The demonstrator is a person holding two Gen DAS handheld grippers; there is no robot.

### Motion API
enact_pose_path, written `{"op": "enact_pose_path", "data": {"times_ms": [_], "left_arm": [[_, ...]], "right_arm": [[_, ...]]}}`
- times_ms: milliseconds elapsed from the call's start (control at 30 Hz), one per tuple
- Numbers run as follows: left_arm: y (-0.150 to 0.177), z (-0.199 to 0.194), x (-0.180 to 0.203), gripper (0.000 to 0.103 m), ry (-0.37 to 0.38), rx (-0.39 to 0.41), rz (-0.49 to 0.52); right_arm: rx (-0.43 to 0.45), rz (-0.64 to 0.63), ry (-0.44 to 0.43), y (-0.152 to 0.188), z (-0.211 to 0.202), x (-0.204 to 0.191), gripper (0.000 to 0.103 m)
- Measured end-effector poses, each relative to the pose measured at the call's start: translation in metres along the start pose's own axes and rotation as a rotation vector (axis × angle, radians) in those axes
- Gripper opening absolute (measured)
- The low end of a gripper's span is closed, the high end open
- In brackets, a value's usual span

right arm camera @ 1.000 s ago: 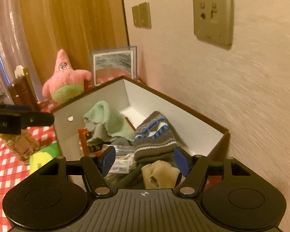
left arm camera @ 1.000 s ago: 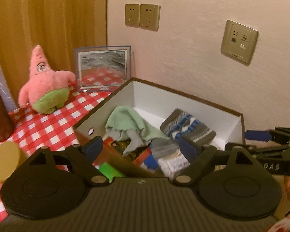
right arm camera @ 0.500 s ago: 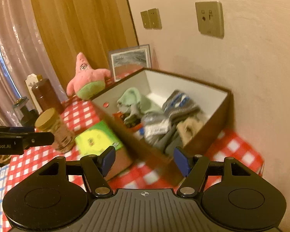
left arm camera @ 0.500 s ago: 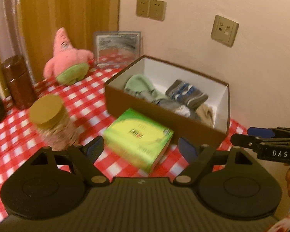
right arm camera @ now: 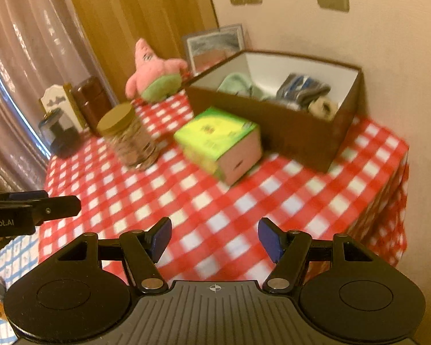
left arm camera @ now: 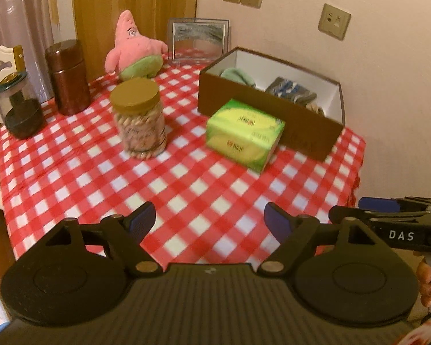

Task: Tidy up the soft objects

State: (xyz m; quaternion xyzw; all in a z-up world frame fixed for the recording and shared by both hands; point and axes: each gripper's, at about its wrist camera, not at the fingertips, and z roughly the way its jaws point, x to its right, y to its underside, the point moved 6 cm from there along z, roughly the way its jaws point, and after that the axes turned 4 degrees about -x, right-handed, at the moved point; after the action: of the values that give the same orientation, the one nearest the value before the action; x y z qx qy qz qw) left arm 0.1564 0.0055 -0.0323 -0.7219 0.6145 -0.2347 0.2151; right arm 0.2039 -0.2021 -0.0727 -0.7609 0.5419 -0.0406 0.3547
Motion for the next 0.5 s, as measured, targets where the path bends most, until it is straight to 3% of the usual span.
{"op": "enact_pose_path", "data": {"times_ms": [300,500], "left_arm": [[0.048,-0.033,-0.033,0.080,0.010,-0.025,0.016],[0.065,-0.047,-0.038,0.080,0.027,-0.027,0.018]], "right_arm": [[-0.063,0.034,0.007,0.060,-0.009,-0.059,0.067],[-0.062,0.018,0.009,0.074,-0.020,-0.082,0.067]]}}
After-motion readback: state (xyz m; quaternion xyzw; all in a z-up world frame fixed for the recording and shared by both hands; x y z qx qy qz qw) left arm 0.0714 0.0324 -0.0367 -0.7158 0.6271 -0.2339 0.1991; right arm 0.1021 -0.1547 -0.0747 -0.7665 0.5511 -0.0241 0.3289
